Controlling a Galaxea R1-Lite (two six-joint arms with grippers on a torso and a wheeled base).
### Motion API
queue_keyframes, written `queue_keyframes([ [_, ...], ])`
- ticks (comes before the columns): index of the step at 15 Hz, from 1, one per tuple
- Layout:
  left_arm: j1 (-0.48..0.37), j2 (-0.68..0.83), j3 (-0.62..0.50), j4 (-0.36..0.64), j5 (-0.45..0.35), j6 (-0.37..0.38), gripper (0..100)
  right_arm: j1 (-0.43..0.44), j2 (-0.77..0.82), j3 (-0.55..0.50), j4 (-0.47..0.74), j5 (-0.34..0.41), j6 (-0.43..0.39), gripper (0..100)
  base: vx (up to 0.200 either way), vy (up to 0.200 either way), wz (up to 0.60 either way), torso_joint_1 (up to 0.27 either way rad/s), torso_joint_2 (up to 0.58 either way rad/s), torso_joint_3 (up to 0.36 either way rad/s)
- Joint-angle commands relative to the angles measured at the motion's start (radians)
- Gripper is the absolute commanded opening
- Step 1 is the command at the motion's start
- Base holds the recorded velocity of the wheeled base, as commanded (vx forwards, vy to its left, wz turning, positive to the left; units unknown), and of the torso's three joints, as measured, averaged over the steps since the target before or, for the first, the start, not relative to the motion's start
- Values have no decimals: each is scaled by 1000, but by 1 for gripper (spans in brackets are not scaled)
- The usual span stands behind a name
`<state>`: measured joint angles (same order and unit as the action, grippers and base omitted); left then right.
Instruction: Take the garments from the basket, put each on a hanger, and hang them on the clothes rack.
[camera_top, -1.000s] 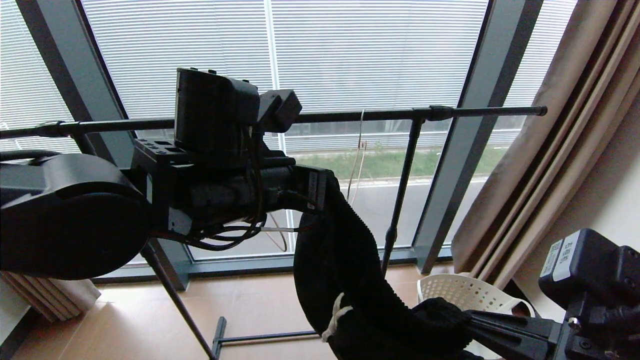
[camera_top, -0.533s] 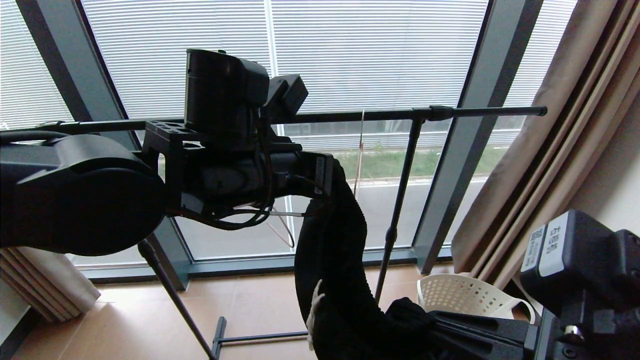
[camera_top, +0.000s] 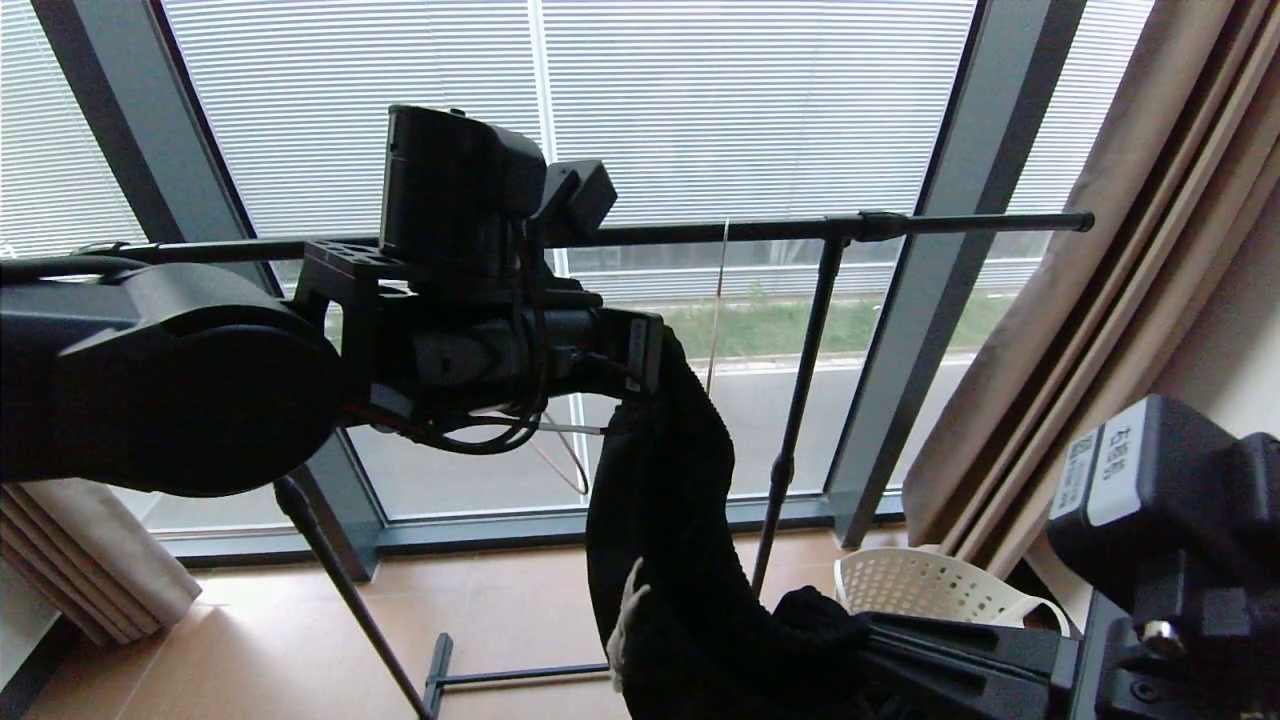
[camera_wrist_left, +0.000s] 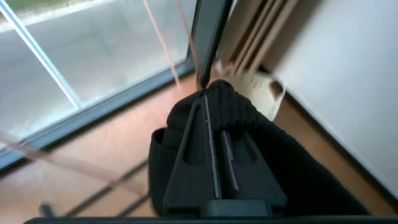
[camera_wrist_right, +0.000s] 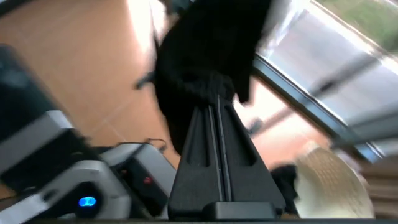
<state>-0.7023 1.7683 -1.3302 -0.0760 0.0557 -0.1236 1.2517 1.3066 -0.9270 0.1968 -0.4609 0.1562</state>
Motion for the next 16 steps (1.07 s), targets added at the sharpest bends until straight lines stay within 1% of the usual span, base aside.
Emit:
queue_keyframes([
  [1,1,-86,16,88,-16,15,0,-121,-95,60,21,-5,-7,0,0,0,0,0,0,0],
  [2,1,-121,36,104,-27,21,0,-179,-110,60,46,-5,-7,0,0,0,0,0,0,0],
  [4,-3,-176,108,116,-30,65,0,-321,-92,42,44,-1,-10,0,0,0,0,0,0,0],
  [6,-17,-225,186,120,-30,94,0,-399,-17,-23,36,21,-18,0,0,0,0,0,0,0],
  [8,-39,-268,227,154,-28,99,0,-457,86,-108,3,28,-17,0,0,0,0,0,0,0],
  [9,-48,-283,236,177,-28,102,0,-471,118,-134,-17,28,-17,0,0,0,0,0,0,0],
  [10,-65,-320,272,225,-28,114,0,-485,175,-187,-43,30,-18,0,0,0,0,0,0,0],
  [12,-97,-352,322,251,-25,116,0,-485,226,-242,-53,30,-15,0,0,0,0,0,0,0],
  [14,-152,-365,373,268,-28,110,0,-485,273,-297,-74,30,-15,0,0,0,0,0,0,0],
  [16,-252,-354,411,269,-33,61,0,-479,321,-369,-79,30,-15,0,0,0,0,0,0,0],
])
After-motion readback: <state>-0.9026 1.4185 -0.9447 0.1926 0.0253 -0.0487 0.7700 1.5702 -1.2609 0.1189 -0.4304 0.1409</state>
